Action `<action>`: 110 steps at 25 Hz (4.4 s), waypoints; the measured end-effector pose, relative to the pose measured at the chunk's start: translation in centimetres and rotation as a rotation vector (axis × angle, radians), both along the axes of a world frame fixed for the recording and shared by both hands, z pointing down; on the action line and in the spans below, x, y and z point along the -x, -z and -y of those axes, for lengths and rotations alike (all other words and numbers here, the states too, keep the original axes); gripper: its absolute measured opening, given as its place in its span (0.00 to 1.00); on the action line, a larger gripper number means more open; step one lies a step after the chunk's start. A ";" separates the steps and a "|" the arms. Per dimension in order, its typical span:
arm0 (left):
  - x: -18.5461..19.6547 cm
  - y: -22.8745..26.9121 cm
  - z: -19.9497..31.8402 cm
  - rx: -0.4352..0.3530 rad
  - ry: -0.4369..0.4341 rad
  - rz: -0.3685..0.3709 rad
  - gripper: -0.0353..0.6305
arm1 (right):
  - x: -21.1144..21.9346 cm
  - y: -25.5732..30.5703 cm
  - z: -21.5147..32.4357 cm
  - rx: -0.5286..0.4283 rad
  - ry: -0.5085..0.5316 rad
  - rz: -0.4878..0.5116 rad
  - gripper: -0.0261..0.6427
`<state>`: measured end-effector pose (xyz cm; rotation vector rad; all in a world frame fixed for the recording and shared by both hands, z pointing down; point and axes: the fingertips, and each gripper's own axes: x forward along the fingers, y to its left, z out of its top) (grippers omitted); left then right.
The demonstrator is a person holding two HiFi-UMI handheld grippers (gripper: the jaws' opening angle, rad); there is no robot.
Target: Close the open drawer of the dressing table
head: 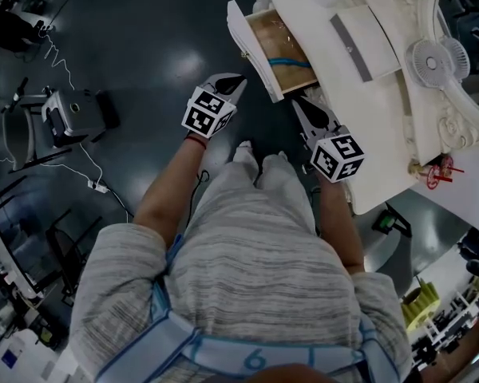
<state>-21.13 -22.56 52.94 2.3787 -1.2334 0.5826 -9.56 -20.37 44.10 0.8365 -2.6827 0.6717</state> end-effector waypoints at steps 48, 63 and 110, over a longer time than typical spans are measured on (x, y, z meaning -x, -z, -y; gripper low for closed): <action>3.4 -18.1 10.1 0.306 -0.037 0.295 0.22 | -1.0 -5.6 7.5 0.106 0.045 -0.040 0.06; 2.4 -19.3 12.0 0.330 -0.050 0.329 0.22 | -2.5 -6.0 9.2 0.120 0.017 -0.036 0.06; -8.3 -19.1 21.4 0.310 -0.102 0.255 0.23 | -7.4 -7.1 12.1 0.144 -0.095 -0.039 0.06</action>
